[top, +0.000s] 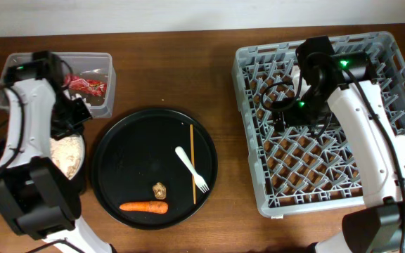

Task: Sort waste into correct bins and load items into the dishwasher rack
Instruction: 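Tip the rice plate with the left gripper, dumping food onto the black tray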

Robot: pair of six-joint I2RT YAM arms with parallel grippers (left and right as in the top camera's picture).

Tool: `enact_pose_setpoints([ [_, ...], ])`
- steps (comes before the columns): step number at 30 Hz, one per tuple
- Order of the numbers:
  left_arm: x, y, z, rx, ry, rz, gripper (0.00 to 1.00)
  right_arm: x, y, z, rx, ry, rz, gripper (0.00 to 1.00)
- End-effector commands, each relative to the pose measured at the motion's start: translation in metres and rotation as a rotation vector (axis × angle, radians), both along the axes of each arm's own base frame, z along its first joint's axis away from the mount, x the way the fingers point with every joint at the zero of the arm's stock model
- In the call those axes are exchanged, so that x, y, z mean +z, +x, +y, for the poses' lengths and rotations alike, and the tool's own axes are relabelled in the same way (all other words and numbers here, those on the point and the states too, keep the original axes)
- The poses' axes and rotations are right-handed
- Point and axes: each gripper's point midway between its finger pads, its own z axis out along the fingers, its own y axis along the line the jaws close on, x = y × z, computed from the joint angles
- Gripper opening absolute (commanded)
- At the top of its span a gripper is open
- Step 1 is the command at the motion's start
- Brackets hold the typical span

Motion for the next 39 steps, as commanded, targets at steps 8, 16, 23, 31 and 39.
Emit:
enact_pose_setpoints([
  [8, 0.025, 0.018, 0.018, -0.070, -0.310, -0.269, 0.00, 0.000, -0.002, 0.000, -0.001, -0.010, 0.007, 0.99],
  [16, 0.045, 0.017, 0.032, -0.061, -0.490, -0.438, 0.00, 0.000, -0.002, 0.000, -0.004, -0.010, 0.007, 0.99],
  [23, 0.067, 0.006, 0.034, -0.059, -0.645, -0.553, 0.00, 0.000, -0.001, 0.000, -0.004, -0.010, 0.006, 0.99],
  [31, 0.087, -0.007, 0.041, -0.035, -0.750, -0.656, 0.00, 0.000, -0.002, 0.000, -0.004, -0.010, 0.007, 0.99],
  [39, 0.101, -0.009, 0.054, 0.009, -0.793, -0.753, 0.00, 0.000, -0.004, -0.001, -0.004, -0.012, 0.017, 0.99],
])
